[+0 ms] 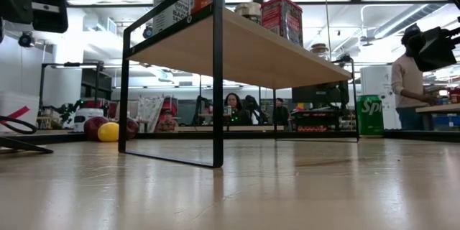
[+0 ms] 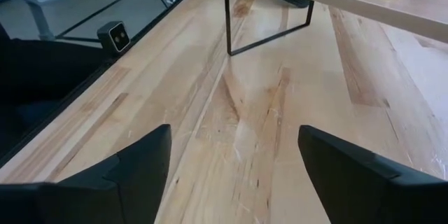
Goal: Shelf spices
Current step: Return to Home Position
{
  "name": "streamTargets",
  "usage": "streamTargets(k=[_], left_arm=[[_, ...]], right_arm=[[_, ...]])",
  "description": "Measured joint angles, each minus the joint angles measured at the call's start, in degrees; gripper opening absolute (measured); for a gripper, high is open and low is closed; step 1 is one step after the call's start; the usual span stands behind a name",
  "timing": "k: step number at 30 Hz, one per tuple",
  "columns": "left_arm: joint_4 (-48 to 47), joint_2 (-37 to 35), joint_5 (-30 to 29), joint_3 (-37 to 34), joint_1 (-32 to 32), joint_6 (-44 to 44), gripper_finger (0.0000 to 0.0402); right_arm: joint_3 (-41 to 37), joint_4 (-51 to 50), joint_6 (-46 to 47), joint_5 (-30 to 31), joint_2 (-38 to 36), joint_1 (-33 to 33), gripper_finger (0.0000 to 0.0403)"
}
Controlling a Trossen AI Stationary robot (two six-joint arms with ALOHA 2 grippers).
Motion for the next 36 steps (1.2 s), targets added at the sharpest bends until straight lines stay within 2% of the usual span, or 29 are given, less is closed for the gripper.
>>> streamTargets(k=[12, 21, 24, 28, 36], left_arm=[[0.03, 0.01, 0.0, 0.0, 0.0, 0.0, 0.0165], [0.06, 0.01, 0.04, 0.0, 0.0, 0.0, 0.0165], [0.06, 0.01, 0.04, 0.0, 0.0, 0.0, 0.0165], [0.08, 0.01, 0.06, 0.0, 0.0, 0.0, 0.0165], [0.1, 0.01, 0.07, 0.0, 0.0, 0.0, 0.0165]], right_arm=[[0.04, 0.22, 0.0, 0.31, 0.01, 0.0, 0.0309], [0.42, 0.55, 3.8, 0.09, 0.03, 0.0, 0.0297], [0.66, 9.35, 9.79, 1.25, 0.05, 0.0, 0.0291], [-0.02, 25.37, 6.0, 2.01, 0.01, 0.02, 0.0284], [-1.16, 26.88, -0.73, 2.05, 0.07, 0.02, 0.0273]])
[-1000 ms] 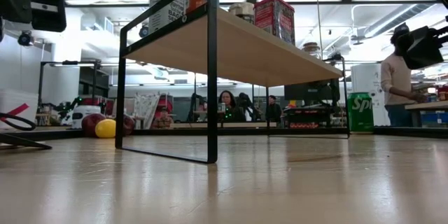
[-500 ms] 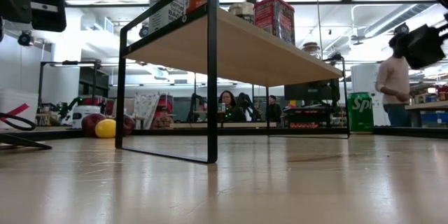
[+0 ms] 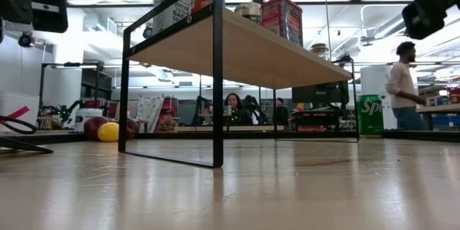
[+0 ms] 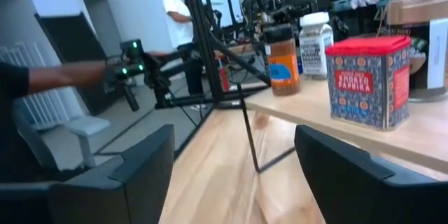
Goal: Shelf spices
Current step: Return to Home Position
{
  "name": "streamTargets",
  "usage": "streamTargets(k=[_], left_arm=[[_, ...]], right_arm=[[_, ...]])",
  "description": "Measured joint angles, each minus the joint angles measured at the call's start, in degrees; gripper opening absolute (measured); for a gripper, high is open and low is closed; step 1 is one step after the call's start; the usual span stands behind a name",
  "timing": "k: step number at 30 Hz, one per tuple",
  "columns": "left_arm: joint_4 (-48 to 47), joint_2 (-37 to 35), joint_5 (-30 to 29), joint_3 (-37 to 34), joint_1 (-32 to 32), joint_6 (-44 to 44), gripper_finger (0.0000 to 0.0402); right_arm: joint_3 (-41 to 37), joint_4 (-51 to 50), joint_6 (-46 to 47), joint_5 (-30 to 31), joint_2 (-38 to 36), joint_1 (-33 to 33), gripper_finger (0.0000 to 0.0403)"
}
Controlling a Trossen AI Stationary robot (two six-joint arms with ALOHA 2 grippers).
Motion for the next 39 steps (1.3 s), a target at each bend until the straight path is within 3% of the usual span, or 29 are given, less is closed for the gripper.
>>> streamTargets(k=[8, 22, 30, 39], left_arm=[[0.02, 0.0, 0.0, 0.0, 0.0, 0.0, 0.0165], [0.09, 0.47, 0.07, 0.0, 0.0, 0.0, 0.0165], [0.09, 2.32, 0.02, 0.0, 0.0, 0.0, 0.0165], [0.09, 5.04, -0.04, 0.0, 0.0, 0.0, 0.0165]], right_arm=[[-4.17, 0.03, -1.0, 0.0, -0.19, 0.0, 0.0268], [-6.07, 0.56, -0.37, -1.96, 1.09, 0.0, 0.0299], [-6.09, 0.45, -1.73, -1.97, 5.67, 0.0, 0.0309], [-6.09, 0.31, 1.01, -1.99, 12.11, 0.01, 0.0295]])
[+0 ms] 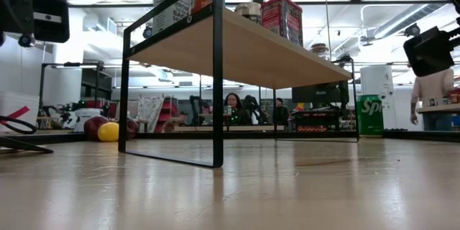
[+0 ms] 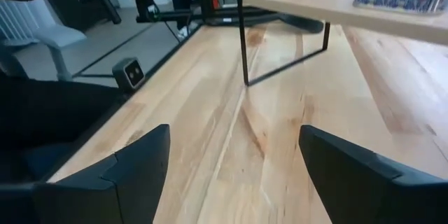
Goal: Shelf spices
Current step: Return to Home Position
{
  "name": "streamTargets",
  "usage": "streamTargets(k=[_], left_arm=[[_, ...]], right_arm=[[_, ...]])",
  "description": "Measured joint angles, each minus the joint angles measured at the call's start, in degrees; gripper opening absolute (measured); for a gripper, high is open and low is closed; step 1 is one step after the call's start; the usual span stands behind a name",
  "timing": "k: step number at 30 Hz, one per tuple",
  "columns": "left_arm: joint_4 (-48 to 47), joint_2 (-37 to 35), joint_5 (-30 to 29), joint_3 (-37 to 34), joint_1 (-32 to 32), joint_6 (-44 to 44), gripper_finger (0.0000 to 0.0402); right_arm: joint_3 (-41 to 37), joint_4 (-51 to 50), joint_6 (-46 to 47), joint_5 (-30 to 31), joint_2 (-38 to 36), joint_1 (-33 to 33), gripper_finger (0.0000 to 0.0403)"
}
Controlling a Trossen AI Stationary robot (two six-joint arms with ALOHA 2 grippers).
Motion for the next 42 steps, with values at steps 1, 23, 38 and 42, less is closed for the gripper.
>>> streamTargets(k=[1, 23, 38, 42], left_arm=[[-0.01, 0.33, 0.0, 0.0, 0.0, 0.0, 0.0165], [-0.02, 8.57, -0.02, 0.0, -0.01, 0.0, 0.0165], [-0.02, 13.06, -0.02, 0.0, 0.0, 0.0, 0.0165], [-0.02, 14.01, -0.02, 0.0, 0.0, 0.0, 0.0165]], right_arm=[[0.02, -0.08, 0.14, 0.01, 0.52, -0.01, 0.0293], [0.28, -1.03, -0.41, -0.02, 3.18, -0.01, 0.027], [0.28, -1.03, -0.32, 0.0, 3.17, -0.01, 0.0303], [0.28, -1.03, -0.3, 0.0, 3.17, -0.01, 0.0309]])
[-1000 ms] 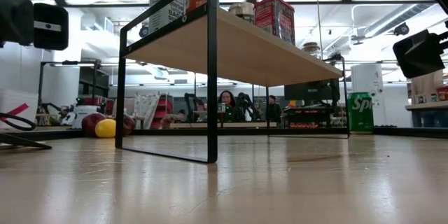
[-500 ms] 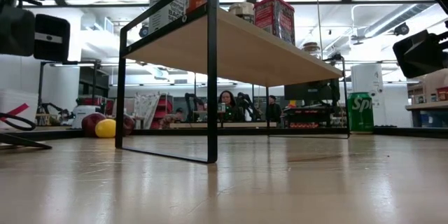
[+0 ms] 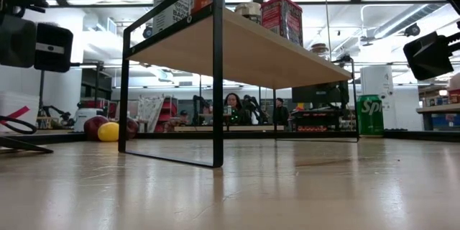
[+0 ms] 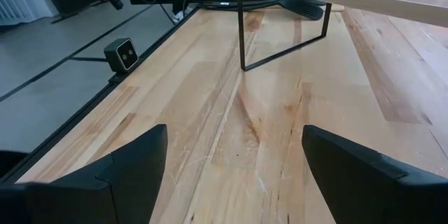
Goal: Shelf spices
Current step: Return to Home Position
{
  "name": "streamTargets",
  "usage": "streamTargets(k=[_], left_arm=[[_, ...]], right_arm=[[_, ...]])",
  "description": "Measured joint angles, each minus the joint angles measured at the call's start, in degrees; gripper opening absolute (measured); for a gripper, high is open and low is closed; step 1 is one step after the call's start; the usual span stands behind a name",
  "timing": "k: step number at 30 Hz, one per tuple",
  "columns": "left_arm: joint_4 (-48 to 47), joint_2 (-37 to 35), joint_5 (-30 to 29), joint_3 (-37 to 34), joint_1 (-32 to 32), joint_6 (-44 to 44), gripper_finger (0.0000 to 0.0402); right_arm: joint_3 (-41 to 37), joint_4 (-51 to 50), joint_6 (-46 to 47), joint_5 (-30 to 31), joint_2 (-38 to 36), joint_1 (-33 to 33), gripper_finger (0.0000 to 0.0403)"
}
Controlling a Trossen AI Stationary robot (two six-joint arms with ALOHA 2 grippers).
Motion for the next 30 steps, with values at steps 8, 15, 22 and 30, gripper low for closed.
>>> streamTargets(k=[8, 15, 22, 30], left_arm=[[0.0, 1.54, -0.01, 0.0, 0.0, 0.0, 0.0165], [0.0, 2.5, 0.0, 0.0, -0.02, 0.0, 0.0165], [0.0, 3.07, 0.0, 0.0, -0.02, 0.0, 0.0165], [0.0, 3.42, -0.02, 0.0, -0.02, 0.0, 0.0165]], right_arm=[[0.0, 0.0, -0.07, 0.0, 0.0, 0.0, 0.0301], [0.0, 0.0, -0.02, 0.02, 0.0, 0.0, 0.0288], [0.0, 0.0, -0.09, 0.02, 0.0, 0.0, 0.0277], [0.0, 0.0, -0.02, 0.02, 0.0, 0.02, 0.0268]])
